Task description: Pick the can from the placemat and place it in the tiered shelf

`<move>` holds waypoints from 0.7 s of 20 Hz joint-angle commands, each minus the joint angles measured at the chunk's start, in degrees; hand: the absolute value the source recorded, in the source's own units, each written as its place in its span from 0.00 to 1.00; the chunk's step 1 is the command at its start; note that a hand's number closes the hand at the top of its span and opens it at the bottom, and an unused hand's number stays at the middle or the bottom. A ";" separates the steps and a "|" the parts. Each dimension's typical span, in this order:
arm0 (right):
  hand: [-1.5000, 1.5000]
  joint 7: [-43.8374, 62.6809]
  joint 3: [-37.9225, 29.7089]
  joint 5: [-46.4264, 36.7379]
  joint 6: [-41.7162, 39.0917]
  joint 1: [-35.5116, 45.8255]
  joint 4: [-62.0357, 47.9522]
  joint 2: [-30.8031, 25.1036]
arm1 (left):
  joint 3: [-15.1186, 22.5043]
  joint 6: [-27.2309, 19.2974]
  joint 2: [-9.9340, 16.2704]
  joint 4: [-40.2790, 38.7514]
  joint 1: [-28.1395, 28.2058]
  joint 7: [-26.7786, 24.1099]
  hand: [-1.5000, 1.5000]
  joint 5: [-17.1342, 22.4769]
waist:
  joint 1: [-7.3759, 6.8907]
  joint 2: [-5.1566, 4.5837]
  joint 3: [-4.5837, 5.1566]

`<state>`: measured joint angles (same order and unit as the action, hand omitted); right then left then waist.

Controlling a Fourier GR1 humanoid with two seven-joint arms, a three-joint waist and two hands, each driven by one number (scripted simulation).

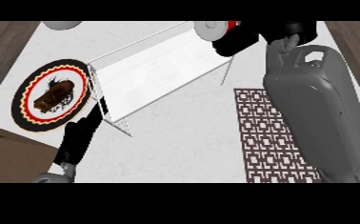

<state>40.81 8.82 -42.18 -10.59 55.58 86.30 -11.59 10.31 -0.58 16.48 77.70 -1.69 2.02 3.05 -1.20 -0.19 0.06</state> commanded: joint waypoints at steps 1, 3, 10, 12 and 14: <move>1.00 -4.78 -0.37 -3.05 4.61 6.96 -13.95 2.95 | 0.56 -1.35 -2.15 -1.83 -2.71 0.48 0.50 -2.02 | -0.01 -0.16 -0.01; 1.00 -8.57 -1.36 -3.54 5.92 10.41 -19.87 2.48 | -0.10 1.03 0.38 2.43 1.78 -0.42 0.50 -0.58 | -0.72 -0.14 -0.02; 1.00 -16.75 -3.25 -4.20 8.94 19.10 -40.70 5.94 | -0.32 0.19 -0.75 1.70 -0.69 1.43 0.50 -2.00 | -1.12 -0.43 -0.01; 1.00 -17.15 -2.76 -5.58 12.32 19.92 -45.81 9.01 | -1.39 1.68 0.17 1.59 -1.76 2.07 0.50 -0.84 | -1.58 -0.62 0.00; 1.00 -18.36 -4.36 -4.97 12.17 22.06 -48.65 9.30 | -0.31 0.93 -1.88 -1.46 -0.81 -1.47 0.50 -2.57 | -0.63 -0.35 0.00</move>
<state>24.73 5.87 -46.75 -0.44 73.86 45.60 -4.36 9.55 0.29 15.62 77.72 -2.75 2.20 1.52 -2.12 -0.61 0.05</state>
